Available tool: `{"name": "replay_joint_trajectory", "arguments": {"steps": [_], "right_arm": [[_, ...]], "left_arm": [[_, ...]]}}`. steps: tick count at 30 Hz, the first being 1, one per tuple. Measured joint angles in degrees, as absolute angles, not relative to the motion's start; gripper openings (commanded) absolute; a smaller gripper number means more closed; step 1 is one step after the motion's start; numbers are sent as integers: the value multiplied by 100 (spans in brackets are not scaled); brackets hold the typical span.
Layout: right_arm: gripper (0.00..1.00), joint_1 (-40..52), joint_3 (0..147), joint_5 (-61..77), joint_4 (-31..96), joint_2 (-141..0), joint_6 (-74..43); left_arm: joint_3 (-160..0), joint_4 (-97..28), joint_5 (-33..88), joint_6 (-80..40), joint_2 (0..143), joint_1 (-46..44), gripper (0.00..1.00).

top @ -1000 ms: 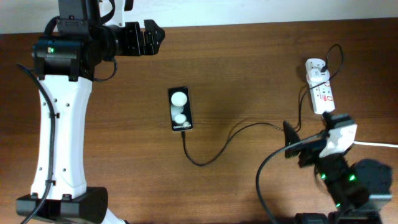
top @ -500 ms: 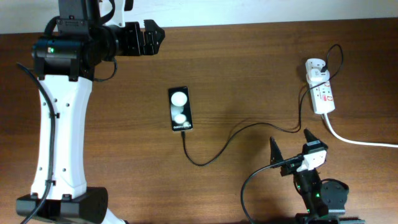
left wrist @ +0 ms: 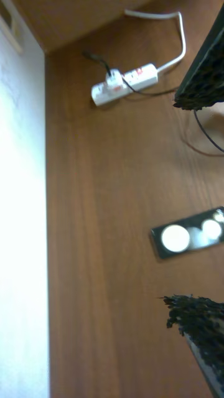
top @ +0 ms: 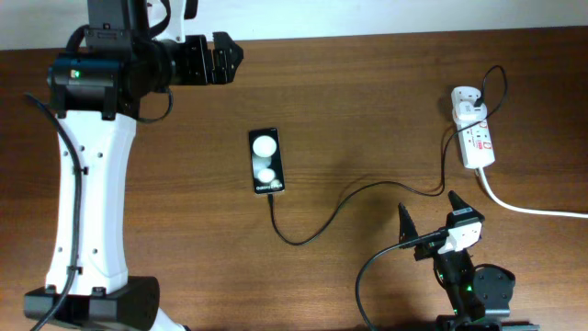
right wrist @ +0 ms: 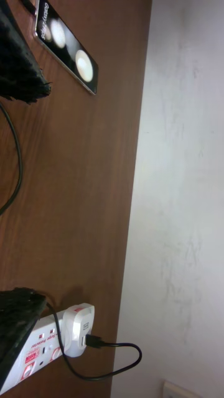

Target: Plug charger to phone and switch on socket

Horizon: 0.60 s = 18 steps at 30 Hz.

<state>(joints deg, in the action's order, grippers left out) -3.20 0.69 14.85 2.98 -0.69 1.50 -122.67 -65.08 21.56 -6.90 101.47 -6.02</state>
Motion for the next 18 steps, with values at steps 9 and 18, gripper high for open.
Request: {"name": "replay_joint_trajectory", "arguments": {"steps": [9, 18], "right_arm": [[99, -316, 69, 1485, 298, -69, 145], [99, -316, 69, 1485, 298, -69, 148]], "left_arm": [[-7387, -3610, 1490, 432, 7284, -602, 99], [-2451, -620, 1446, 1332, 3446, -598, 99]]}}
